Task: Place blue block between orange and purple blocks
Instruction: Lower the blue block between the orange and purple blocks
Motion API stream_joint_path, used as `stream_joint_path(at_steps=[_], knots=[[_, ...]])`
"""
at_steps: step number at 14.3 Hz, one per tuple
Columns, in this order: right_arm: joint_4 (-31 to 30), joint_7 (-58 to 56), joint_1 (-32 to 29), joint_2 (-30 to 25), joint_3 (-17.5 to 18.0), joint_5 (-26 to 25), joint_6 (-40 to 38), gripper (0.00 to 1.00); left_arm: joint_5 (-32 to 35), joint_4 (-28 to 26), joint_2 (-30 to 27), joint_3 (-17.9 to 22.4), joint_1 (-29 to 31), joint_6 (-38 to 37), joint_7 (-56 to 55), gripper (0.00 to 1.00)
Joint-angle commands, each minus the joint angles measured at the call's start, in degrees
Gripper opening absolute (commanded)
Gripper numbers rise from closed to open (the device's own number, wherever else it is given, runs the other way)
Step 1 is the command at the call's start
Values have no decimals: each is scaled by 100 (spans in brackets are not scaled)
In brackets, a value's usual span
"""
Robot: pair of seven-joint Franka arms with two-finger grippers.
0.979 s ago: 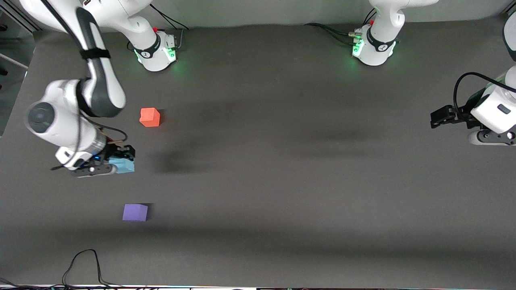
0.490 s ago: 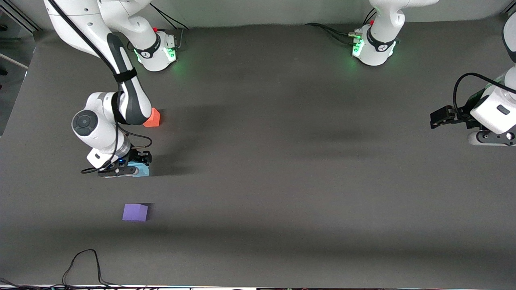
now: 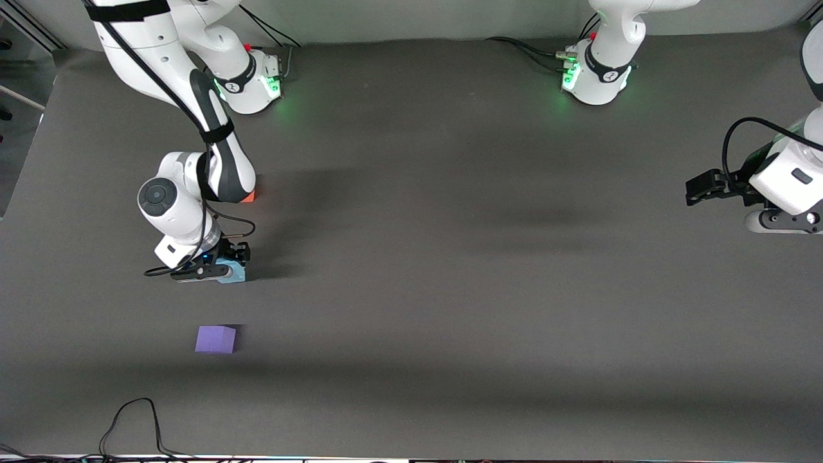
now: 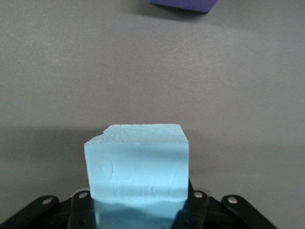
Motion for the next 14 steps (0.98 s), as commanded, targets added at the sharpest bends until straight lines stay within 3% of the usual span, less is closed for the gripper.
stream_joint_path(at_steps=[1, 4, 7, 8, 9, 11, 14], knots=[[-33, -1049, 51, 120, -29, 1105, 155, 41, 26, 78, 26, 10, -22, -1, -13, 100], [-33, -2035, 68, 216, -21, 2048, 128, 43, 26, 78, 26, 10, -22, -10, -13, 100], [-68, -2099, 59, 252, -29, 2094, 119, 49, 17, 78, 35, 10, -13, -10, -13, 100], [-68, -2099, 59, 252, -29, 2094, 111, 57, 17, 78, 26, 10, -13, -10, -13, 100], [-68, -2090, 51, 260, -29, 2102, 102, 82, 17, 78, 35, 10, -13, -1, -13, 100], [-68, -2072, 33, 252, -47, 2102, 93, 100, 17, 78, 35, 19, -13, -10, -13, 100], [-59, -2028, 51, 191, -82, 2102, 76, 100, 17, 78, 35, 10, -13, -10, -13, 100]])
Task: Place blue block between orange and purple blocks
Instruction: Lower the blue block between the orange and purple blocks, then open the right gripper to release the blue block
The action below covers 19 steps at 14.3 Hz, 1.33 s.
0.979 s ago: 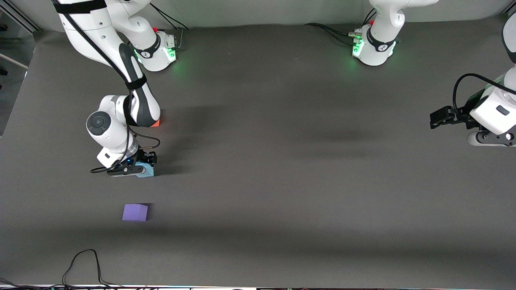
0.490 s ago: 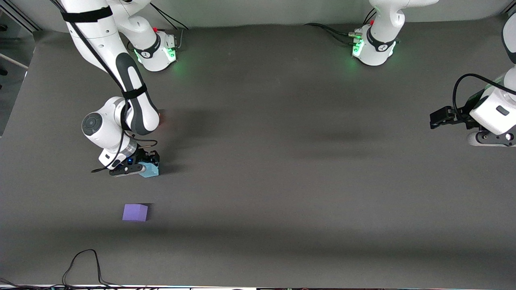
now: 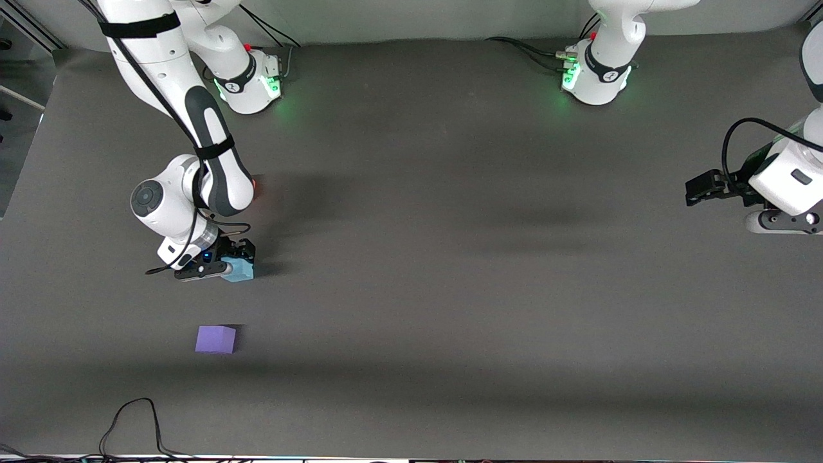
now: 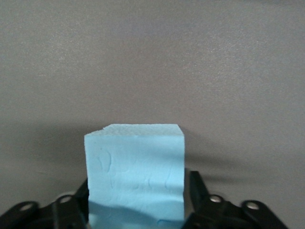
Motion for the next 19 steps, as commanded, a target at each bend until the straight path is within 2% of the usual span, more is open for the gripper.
stream_joint_path(at_steps=[1, 7, 9, 11, 15, 17, 19], knots=[[-23, -163, 52, -97, -88, 197, -19, 100, 8, 78, 27, 9, -13, -10, -13, 100], [152, -41, 288, -571, -395, 21, -810, 100, 17, 78, 27, 9, -22, -10, -13, 100], [467, 615, 805, -633, -868, -608, -1195, 100, 17, 78, 27, 9, -13, -1, -13, 100], [1177, 1389, 1167, -634, -1291, -1251, -2203, 100, 17, 78, 27, 9, -13, -1, -13, 100], [2706, 1813, 1186, -739, -1529, -1455, -4216, 100, 17, 78, 27, 9, -13, -1, -22, 100], [3541, 2033, 1186, -791, -1591, -1902, -5227, 100, 17, 78, 27, 9, -13, -10, -13, 100], [4070, 2095, 1177, -958, -1591, -2009, -5704, 100, 17, 78, 36, 9, -22, -1, -22, 100]])
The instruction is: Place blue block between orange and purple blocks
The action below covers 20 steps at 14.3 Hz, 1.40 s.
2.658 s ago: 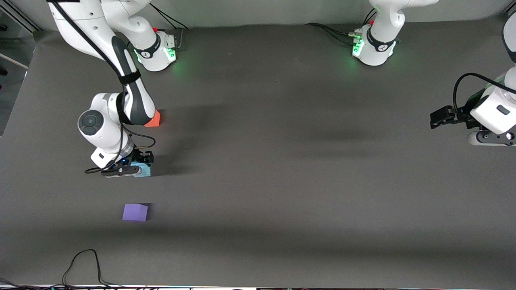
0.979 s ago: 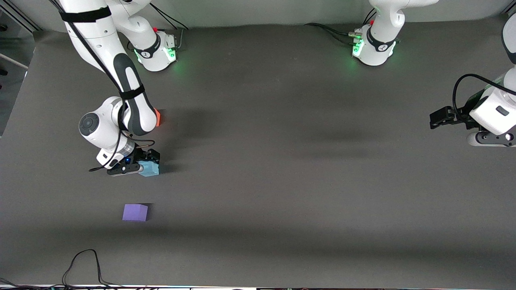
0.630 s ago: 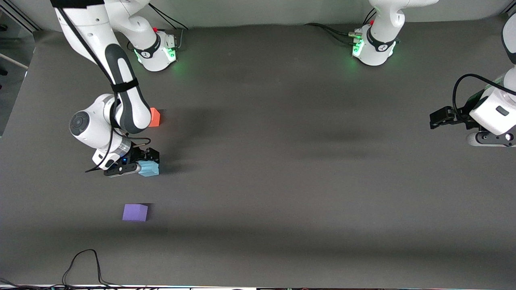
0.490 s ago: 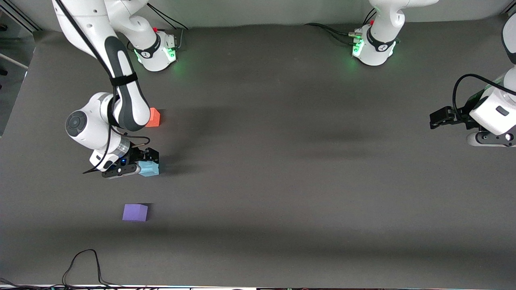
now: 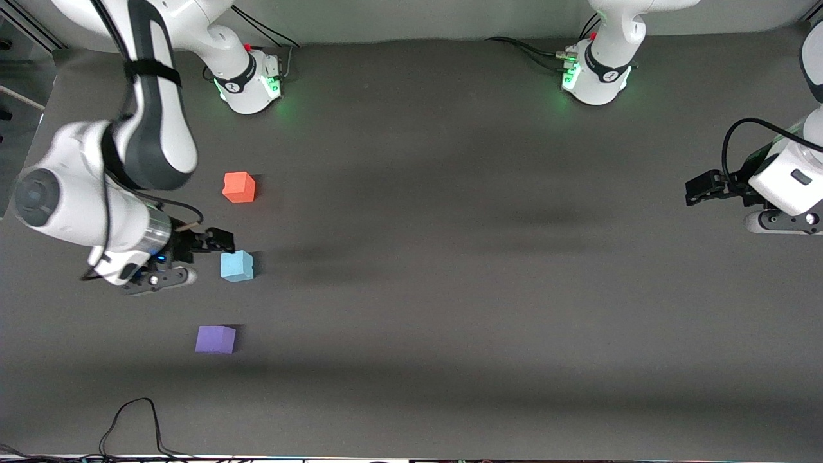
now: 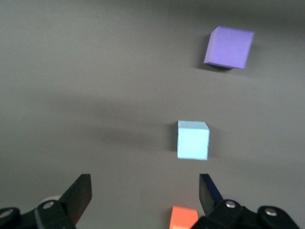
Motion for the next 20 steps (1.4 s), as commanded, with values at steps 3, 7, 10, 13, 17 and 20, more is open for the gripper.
stream_joint_path(at_steps=[3, 7, 10, 13, 17, 20], knots=[[1167, 384, -625, -244, 344, -229, -1358, 100, 8, 78, 33, 10, -21, -10, -22, 100], [1179, 594, -2821, -929, 2950, -982, -1661, 100, 8, 78, 41, 10, -21, -10, -22, 100], [477, 736, -4255, -1394, 4457, -1196, -1399, 100, 17, 78, 41, 10, -21, -10, -22, 100], [-683, 736, -4435, -2018, 4583, -1196, -652, 100, 17, 78, 33, 10, -21, -1, -22, 100], [-844, 954, -4312, -2152, 4522, -1205, -676, 100, 8, 78, 41, 10, -21, -1, -22, 100], [-844, 1366, -3533, -2152, 3865, -1344, -772, 100, 8, 78, 41, 10, -21, -10, -22, 100]])
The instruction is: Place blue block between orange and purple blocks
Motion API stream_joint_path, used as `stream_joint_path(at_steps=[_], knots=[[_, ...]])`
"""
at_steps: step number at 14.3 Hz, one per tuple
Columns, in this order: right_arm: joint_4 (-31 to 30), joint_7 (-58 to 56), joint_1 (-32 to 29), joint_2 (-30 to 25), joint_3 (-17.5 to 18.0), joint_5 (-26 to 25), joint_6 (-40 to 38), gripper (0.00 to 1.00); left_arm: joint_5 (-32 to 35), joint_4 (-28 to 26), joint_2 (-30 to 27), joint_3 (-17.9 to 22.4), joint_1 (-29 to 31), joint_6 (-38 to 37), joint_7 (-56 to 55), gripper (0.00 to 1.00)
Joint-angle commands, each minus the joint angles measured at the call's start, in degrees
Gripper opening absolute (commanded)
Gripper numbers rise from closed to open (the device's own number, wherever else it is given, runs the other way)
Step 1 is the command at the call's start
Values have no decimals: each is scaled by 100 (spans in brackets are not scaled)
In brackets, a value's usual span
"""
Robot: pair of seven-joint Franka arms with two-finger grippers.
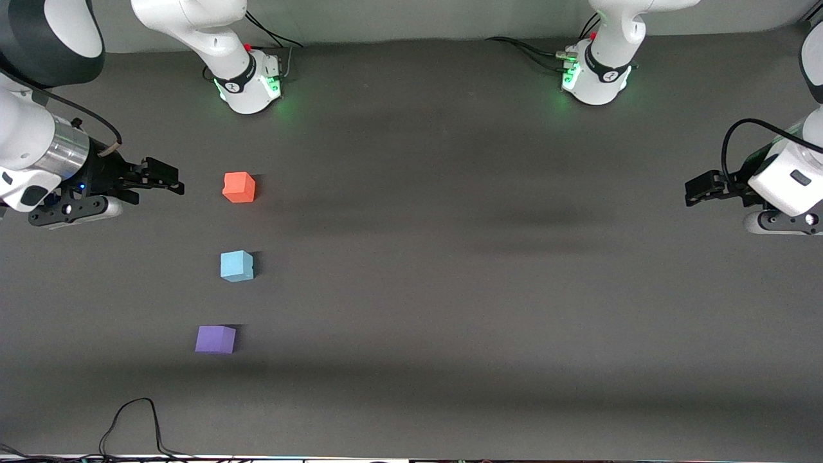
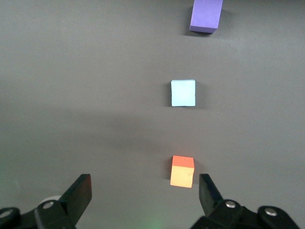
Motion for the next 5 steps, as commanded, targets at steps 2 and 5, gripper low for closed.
stream_joint_path(at_steps=[2, 5], knots=[[-141, 527, 755, -166, -567, -440, -34, 100, 9, 78, 34, 9, -13, -2, -21, 100], [-124, 448, 755, -175, -576, -458, -43, 100, 9, 78, 35, 9, -13, -2, -21, 100]])
